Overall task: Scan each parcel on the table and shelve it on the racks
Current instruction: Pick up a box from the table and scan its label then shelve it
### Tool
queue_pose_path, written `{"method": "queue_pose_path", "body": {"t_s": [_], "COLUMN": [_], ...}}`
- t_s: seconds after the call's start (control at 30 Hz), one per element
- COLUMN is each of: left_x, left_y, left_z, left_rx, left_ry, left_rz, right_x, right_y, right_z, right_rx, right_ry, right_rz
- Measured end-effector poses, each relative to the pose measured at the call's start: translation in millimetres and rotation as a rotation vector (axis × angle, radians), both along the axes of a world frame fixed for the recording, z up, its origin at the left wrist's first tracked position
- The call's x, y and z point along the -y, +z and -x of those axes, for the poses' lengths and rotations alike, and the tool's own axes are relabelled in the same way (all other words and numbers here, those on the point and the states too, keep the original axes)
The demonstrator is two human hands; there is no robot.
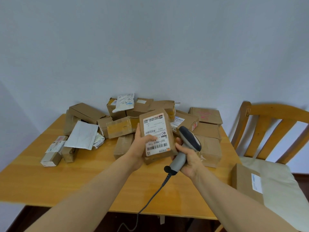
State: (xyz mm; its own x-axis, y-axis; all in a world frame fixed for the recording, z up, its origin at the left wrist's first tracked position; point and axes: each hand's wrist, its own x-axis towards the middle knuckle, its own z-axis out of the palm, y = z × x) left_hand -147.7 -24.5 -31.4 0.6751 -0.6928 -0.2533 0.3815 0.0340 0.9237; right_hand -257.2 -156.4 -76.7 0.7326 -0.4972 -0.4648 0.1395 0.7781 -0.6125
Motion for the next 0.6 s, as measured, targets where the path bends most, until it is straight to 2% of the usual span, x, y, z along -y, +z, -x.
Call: {"method": "queue_pose_path", "body": {"t_s": [0.17,0.3,0.37,0.43,0.6], "left_x": [-13,-18,-21,-24,-32], "left_y": [-8,-5,-2,-4,-21], "left_z": [-15,-29,-36,-45,-74], "left_rx": [-0.193,-0.139,-0.04,0.081,0.425], "left_ry": [-0.209,-0.168,-0.087,0.014,0.275], "left_rz": [-0.045,-0.093,-0.152,-0.227,-0.583], "right_x": [3,1,-3,-11,-31], "right_y": [9,14,15,20,29], "right_z": [-4,-10,-13,-14,-14], "right_rx": [-0.023,-0.161,-0.262,-0.273,-0.143], "right_ry": [0.062,0.132,0.163,0.203,0.288], "right_rz": [0.038,0.298,0.494,0.615,0.664]}}
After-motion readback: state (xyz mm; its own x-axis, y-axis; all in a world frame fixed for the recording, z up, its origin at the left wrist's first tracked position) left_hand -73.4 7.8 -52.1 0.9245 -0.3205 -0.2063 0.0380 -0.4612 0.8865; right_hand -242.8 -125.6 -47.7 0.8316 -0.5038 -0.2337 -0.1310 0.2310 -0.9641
